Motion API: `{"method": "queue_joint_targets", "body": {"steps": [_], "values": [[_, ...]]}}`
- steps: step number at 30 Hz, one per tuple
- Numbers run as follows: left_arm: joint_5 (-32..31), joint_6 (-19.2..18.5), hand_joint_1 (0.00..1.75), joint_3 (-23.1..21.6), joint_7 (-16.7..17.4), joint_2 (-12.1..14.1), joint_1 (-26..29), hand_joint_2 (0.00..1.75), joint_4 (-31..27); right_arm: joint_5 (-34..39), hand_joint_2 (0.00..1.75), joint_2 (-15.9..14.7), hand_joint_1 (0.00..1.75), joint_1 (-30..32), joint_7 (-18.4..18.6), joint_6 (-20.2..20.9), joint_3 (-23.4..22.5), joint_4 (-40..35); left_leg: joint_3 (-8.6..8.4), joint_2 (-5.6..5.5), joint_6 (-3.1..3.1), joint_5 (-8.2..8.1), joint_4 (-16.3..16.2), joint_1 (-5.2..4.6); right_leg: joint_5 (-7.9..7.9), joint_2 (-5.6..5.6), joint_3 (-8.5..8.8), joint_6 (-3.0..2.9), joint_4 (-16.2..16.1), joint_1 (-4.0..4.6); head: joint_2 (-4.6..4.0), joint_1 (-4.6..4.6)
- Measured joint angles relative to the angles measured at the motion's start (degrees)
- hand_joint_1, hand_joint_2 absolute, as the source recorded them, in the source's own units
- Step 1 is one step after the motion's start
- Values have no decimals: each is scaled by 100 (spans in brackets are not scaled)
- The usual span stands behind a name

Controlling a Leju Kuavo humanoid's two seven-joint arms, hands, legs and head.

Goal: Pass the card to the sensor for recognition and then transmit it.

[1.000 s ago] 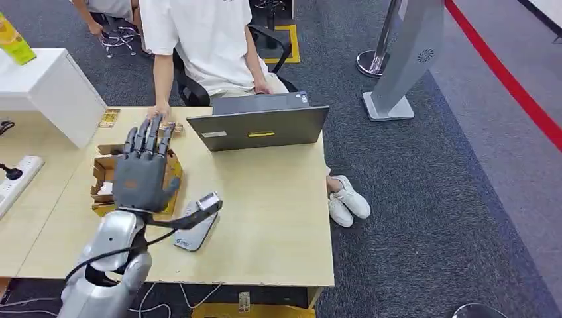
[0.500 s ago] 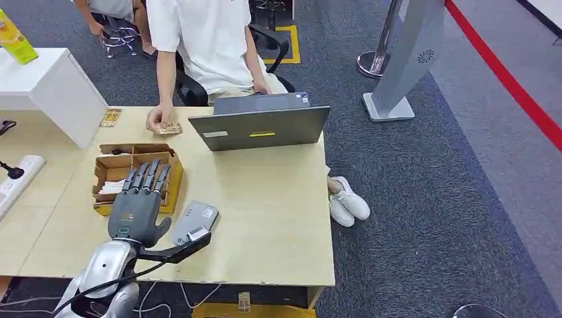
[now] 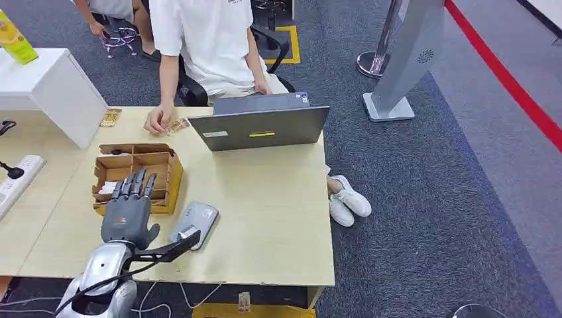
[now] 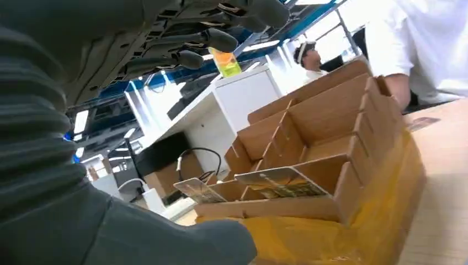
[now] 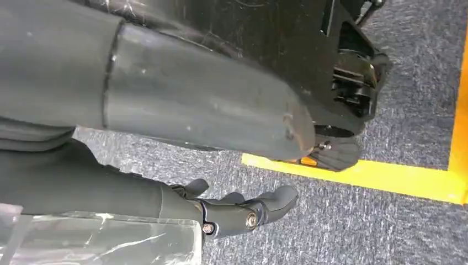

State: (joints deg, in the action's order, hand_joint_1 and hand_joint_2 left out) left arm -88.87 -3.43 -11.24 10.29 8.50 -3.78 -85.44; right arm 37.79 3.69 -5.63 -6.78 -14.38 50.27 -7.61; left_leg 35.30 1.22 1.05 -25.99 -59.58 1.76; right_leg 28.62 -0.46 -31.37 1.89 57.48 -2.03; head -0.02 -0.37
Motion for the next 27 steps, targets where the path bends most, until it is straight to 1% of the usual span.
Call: {"method": "queue_joint_targets", "body": {"steps": [6, 9, 12, 19, 27], "values": [[-81, 20, 0, 232, 18, -142, -181, 175, 294, -11, 0, -4, 0, -6, 11, 7, 116, 0, 0, 0, -2, 3, -1, 0, -1, 0, 1, 0, 0, 0, 0, 0], [-94, 181, 0, 315, 59, -206, -299, 175, 461, -11, 0, -7, 0, -14, 46, 15, 164, 0, 1, 0, -2, 2, -1, 0, -1, 0, -1, 0, 0, 0, 0, 0], [-96, 306, 0, 339, 147, -256, -499, 175, 667, -11, 0, -9, 0, -23, 81, 39, 238, 2, 0, -1, -2, 3, -1, 0, -1, 0, 0, 0, 0, 0, 0, 0], [-96, 378, 0, 352, 310, -359, -879, 175, 1106, -13, 0, -9, 0, -34, 135, 90, 369, 2, 0, 0, -1, 4, -1, 0, -1, 0, 1, -1, 0, 0, 0, 2], [-96, 420, 0, 354, 326, -422, -982, 175, 1367, -4, 0, -9, 0, -37, 140, 79, 411, 4, 1, 0, 0, 4, -1, 0, -1, 0, 0, -1, 0, 0, 0, 0]]}}
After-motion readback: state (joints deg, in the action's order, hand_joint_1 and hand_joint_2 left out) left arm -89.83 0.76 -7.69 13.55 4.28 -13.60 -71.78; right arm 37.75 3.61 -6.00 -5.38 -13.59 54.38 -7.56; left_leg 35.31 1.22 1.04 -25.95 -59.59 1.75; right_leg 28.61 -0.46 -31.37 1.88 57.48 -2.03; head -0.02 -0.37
